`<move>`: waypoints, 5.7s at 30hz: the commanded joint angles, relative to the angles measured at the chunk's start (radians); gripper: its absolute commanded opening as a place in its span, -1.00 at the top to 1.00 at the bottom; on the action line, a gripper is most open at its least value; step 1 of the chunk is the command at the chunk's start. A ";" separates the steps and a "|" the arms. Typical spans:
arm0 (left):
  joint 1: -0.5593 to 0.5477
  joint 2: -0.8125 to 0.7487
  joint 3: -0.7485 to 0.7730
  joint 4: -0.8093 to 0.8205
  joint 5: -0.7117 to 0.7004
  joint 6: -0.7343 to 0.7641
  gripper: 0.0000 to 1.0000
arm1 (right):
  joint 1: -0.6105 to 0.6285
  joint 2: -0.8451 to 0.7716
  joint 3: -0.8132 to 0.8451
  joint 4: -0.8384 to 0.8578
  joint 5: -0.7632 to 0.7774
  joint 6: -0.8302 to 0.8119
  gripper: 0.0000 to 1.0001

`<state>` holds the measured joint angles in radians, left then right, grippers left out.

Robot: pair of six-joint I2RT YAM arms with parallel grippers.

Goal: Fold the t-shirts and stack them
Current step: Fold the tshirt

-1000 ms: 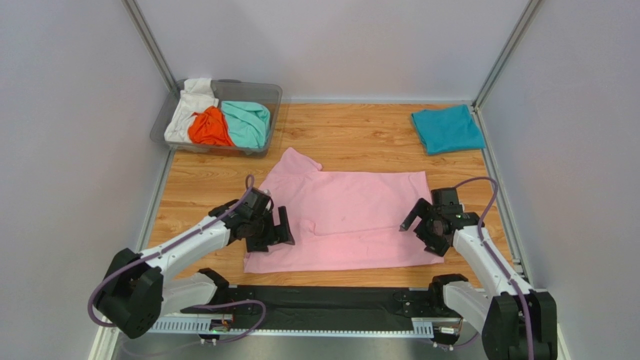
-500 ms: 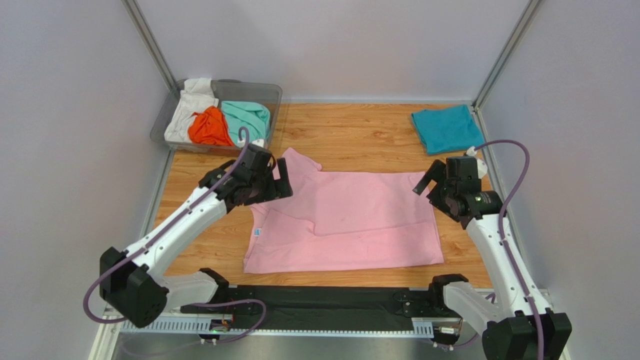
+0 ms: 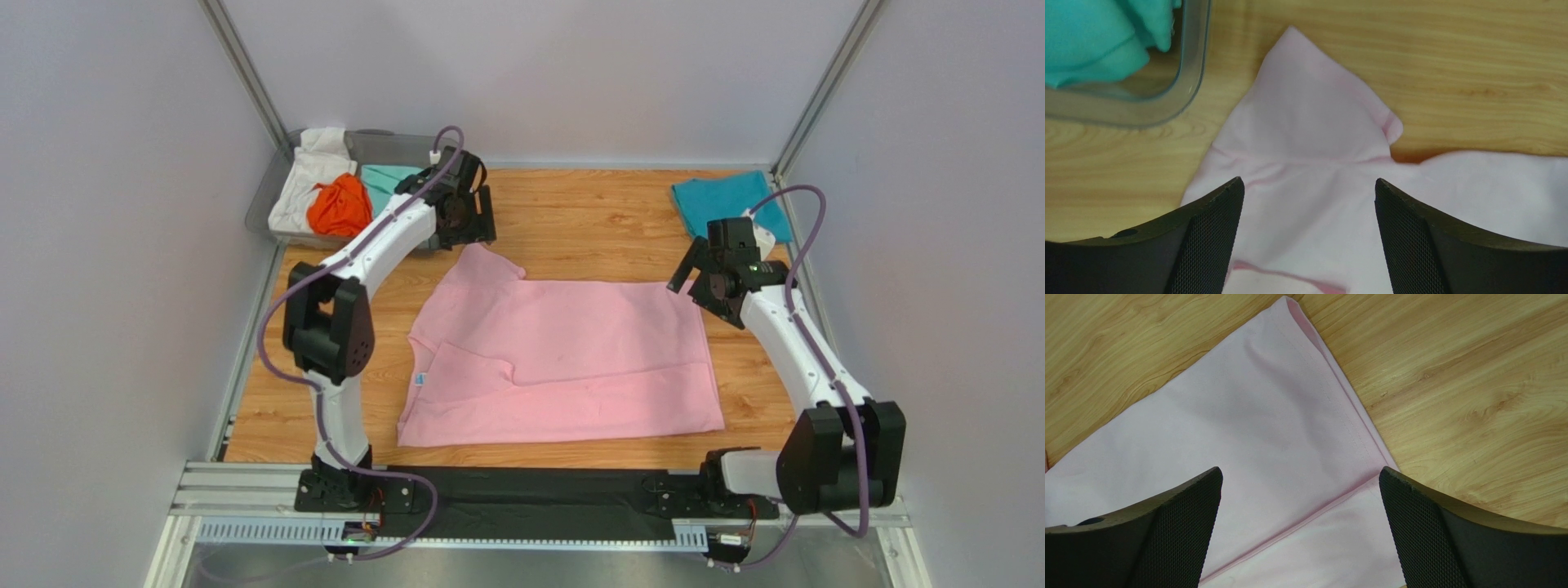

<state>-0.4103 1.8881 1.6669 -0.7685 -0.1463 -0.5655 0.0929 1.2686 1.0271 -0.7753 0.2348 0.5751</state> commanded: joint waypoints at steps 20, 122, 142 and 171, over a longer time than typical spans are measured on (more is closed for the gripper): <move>0.056 0.588 0.588 -0.109 -0.078 0.154 0.09 | -0.065 0.227 0.077 0.143 -0.012 -0.021 -0.98; -0.237 -1.083 -1.032 0.172 0.134 -0.146 1.00 | -0.085 0.279 0.149 0.064 -0.048 -0.233 1.00; -0.278 -1.219 -1.190 0.032 0.332 -0.241 -0.63 | -0.084 0.140 -0.061 0.036 0.069 -0.138 -0.03; -0.396 -0.422 -0.788 0.540 0.494 -0.105 -0.99 | 0.024 0.279 0.044 0.176 -0.408 -0.155 -1.00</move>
<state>-0.7708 1.4120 0.8242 -0.2874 0.2985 -0.7155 0.1173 1.5192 1.0389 -0.6453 -0.1963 0.4034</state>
